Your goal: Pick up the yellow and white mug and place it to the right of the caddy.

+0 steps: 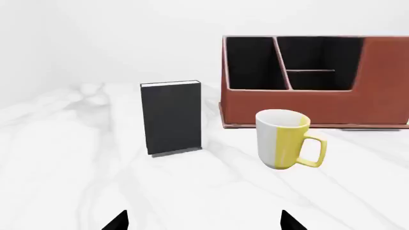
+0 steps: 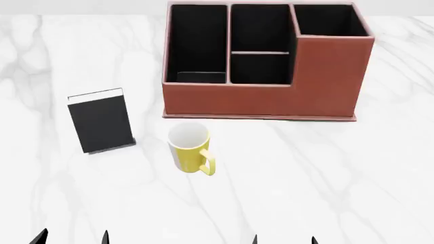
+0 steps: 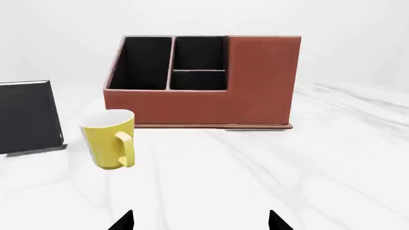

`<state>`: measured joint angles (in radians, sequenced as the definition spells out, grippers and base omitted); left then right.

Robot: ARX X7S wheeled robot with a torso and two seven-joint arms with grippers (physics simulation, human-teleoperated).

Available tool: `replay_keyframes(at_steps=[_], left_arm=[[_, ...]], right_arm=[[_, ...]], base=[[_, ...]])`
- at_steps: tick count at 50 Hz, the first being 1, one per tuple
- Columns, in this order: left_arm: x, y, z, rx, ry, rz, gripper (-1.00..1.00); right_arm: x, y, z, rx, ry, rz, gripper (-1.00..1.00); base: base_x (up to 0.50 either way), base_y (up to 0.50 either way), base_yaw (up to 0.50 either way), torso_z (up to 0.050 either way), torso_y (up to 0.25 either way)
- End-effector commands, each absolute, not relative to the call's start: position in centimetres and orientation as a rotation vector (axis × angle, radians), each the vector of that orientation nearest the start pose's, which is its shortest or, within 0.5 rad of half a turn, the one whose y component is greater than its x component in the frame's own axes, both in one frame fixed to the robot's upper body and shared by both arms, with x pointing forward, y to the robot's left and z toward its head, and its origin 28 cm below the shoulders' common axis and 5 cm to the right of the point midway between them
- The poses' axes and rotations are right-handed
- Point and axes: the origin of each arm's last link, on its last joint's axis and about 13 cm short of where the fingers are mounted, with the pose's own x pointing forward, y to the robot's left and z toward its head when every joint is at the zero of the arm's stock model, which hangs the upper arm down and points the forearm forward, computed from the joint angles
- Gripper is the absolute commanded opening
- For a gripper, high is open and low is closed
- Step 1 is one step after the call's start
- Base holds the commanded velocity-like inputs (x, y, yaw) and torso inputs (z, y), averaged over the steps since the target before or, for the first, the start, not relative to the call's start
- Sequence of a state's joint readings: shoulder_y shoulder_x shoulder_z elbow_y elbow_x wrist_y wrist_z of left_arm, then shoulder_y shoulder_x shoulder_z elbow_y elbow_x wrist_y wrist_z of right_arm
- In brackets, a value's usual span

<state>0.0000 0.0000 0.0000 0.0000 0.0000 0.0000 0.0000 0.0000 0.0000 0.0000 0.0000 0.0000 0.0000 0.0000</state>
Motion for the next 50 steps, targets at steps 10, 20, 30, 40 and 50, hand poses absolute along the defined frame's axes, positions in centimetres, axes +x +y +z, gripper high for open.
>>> replay_keyframes(at_steps=[10, 20, 30, 40, 50], left_arm=[[21.02, 20.58, 1.38, 0.002, 0.002, -0.004, 1.0], [21.08, 20.63, 1.31, 0.003, 0.004, -0.002, 1.0], [21.09, 20.64, 1.3, 0.003, 0.006, -0.004, 1.0], [21.11, 20.66, 1.26, 0.003, 0.005, -0.006, 1.0], [21.06, 20.65, 1.25, 0.004, 0.008, -0.005, 1.0]], right_arm=[[21.0, -9.62, 1.25, -0.004, 0.001, -0.003, 1.0], [21.09, -9.61, 1.27, 0.01, 0.003, 0.0, 1.0], [21.22, -9.58, 1.3, 0.011, 0.009, -0.003, 1.0], [21.31, -9.58, 1.34, 0.015, 0.008, -0.007, 1.0], [21.36, -9.57, 1.28, 0.017, 0.016, -0.01, 1.0]], base=[[0.0, 0.0, 0.0, 0.0, 0.0], [0.0, 0.0, 0.0, 0.0, 0.0], [0.0, 0.0, 0.0, 0.0, 0.0], [0.0, 0.0, 0.0, 0.0, 0.0], [0.0, 0.0, 0.0, 0.0, 0.0]])
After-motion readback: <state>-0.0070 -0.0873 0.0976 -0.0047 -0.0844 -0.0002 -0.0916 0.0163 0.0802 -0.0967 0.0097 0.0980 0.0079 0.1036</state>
